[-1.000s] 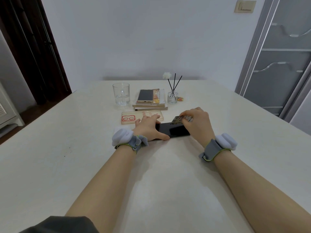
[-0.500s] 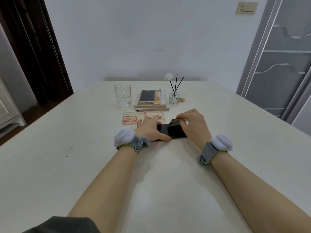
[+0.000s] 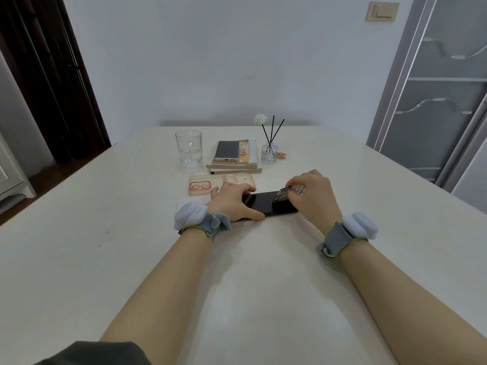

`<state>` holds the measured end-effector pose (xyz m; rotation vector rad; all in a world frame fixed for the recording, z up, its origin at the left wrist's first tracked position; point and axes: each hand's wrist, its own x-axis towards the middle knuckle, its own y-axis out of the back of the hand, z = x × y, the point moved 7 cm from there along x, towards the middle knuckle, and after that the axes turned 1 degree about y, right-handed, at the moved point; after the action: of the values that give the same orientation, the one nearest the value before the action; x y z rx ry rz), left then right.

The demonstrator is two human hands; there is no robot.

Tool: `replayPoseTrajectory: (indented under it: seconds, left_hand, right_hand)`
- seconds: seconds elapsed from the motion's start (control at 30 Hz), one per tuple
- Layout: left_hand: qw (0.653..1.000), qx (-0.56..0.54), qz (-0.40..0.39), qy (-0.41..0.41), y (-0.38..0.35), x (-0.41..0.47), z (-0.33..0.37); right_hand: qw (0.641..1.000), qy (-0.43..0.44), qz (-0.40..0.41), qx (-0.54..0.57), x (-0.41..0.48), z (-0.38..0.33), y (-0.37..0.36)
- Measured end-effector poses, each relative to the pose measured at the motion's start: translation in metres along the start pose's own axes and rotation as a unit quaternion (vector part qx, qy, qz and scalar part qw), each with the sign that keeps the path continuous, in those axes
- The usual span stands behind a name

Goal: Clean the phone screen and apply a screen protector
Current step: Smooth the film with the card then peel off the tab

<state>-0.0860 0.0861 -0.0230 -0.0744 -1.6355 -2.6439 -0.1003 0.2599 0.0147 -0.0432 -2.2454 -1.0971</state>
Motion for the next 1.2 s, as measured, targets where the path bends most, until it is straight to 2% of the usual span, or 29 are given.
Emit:
replayPoseTrajectory:
  seconds: [0.5,0.63,0.8,1.2]
  left_hand:
    - [1.000,0.021,-0.001,0.010,-0.002,0.002,-0.002]
    - [1.000,0.024,-0.002,0.011,-0.002,0.003,-0.002]
    - [1.000,0.025,-0.005,0.012,-0.002,0.002,-0.002]
    - [1.000,0.026,-0.002,0.011,-0.002,0.003,-0.003]
  right_hand:
    - [0.998,0.037,-0.044,-0.031,0.004,-0.010,-0.017]
    - [0.999,0.026,-0.009,-0.019,0.005,-0.009,-0.009]
    - [0.998,0.031,-0.045,-0.039,0.005,-0.012,-0.018]
    - [0.999,0.015,-0.025,-0.039,0.006,-0.010,-0.018]
